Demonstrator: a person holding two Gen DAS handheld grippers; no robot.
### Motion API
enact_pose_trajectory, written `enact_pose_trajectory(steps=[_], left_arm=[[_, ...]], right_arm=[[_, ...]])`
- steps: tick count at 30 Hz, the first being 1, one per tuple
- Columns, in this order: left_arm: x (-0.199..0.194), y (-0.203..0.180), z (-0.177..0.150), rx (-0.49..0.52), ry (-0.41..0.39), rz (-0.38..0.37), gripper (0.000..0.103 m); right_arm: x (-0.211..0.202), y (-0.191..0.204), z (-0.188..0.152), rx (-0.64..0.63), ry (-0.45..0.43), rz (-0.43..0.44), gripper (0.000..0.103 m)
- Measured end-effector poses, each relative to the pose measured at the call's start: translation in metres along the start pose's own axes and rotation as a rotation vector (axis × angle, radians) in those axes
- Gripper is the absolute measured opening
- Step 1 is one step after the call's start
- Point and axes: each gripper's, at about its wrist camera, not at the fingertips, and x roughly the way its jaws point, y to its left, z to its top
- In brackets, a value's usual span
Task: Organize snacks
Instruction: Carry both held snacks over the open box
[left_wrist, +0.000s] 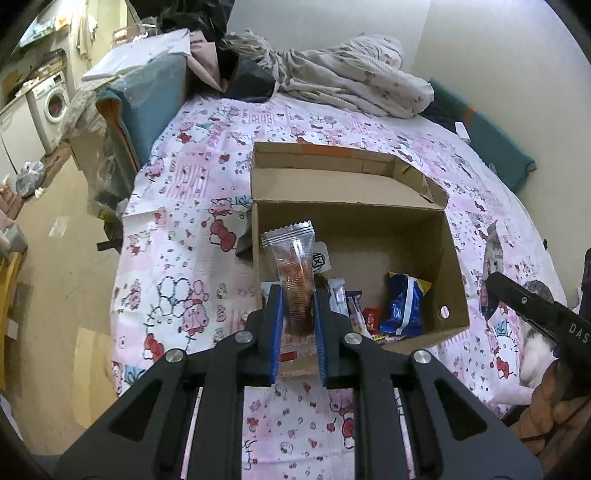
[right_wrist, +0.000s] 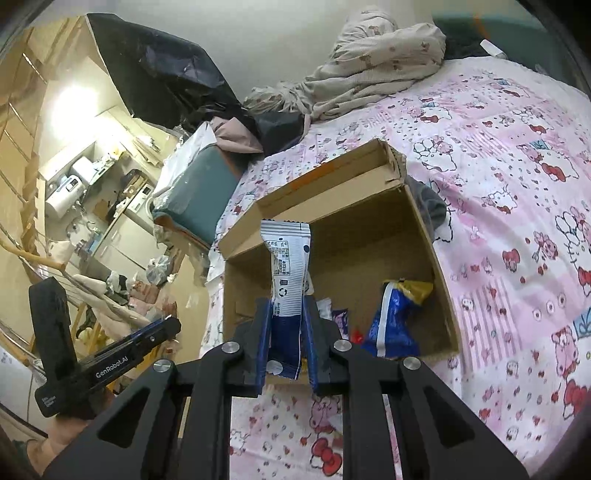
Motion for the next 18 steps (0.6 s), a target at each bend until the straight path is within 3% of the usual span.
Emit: enact_pose_trajectory(steps=[9,18], left_arm=[[0.041,-0.014,0.014,0.024,0.038,-0.017,0.013],[0.078,-0.024,0.010,0.060,0.053,-0.057,0.013]], right_arm=[[0.038,-0.014,0.012,0.005,0.047,-0.031,0.018],[0.071,-0.032,0.002,0.042,0.125,-0.052,0.018]])
